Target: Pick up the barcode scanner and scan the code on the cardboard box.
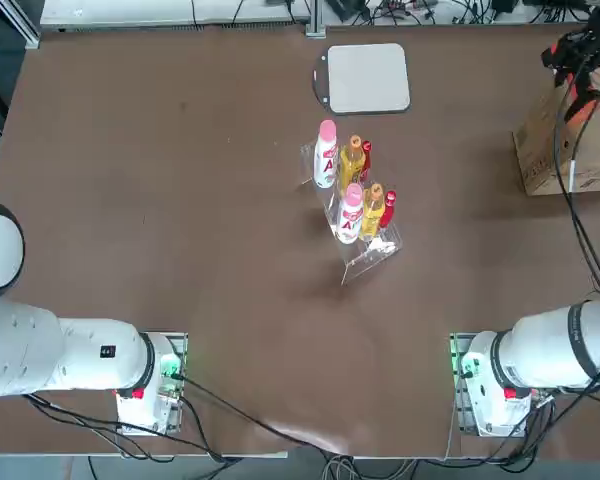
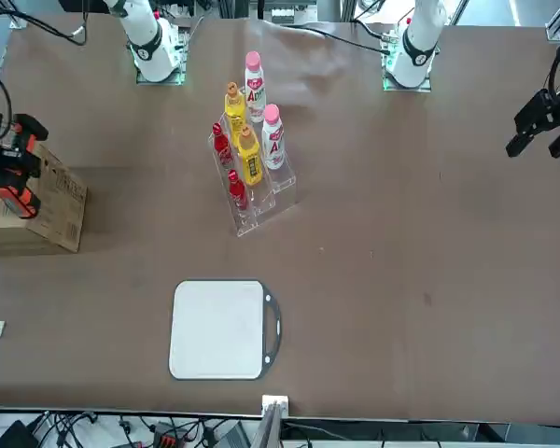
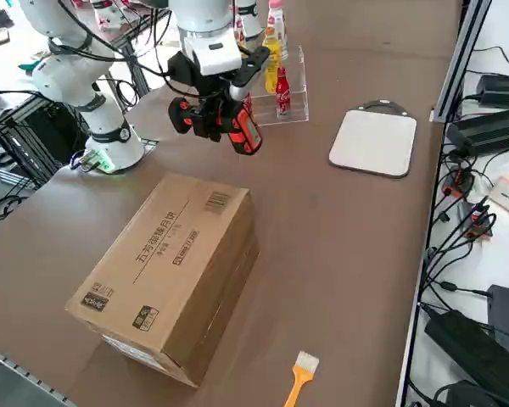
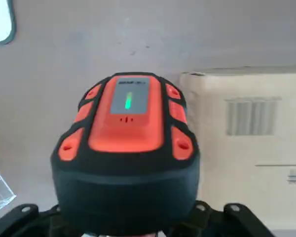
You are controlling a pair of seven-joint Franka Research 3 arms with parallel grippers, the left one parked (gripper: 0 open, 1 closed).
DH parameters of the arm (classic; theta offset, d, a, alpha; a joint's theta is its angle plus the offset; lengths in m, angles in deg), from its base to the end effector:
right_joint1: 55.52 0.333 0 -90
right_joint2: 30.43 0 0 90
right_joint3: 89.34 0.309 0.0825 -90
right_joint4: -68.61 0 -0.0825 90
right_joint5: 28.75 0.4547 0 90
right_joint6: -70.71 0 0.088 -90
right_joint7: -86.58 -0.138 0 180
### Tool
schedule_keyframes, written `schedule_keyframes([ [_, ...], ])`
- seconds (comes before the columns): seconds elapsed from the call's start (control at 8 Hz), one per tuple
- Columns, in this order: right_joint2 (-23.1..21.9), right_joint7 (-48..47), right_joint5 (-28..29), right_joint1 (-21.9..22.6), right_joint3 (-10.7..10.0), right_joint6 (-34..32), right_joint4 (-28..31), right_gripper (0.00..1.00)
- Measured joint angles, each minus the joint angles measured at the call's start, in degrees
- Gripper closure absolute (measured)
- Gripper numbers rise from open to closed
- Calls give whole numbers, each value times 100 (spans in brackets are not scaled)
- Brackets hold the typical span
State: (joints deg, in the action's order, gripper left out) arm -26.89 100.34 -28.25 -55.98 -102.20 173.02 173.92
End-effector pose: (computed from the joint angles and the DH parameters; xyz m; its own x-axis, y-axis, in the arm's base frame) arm 0.6136 -0.1427 0.4213 0.9939 0.0061 -0.1104 0.0038 -0.9998 -0.0214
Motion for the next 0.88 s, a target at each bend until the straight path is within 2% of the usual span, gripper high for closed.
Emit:
schedule_keyframes([
  [0.25,27,-21,101,211,4,435,325,64],
  [0.88,285,-204,128,767,8,2094,1478,64],
])
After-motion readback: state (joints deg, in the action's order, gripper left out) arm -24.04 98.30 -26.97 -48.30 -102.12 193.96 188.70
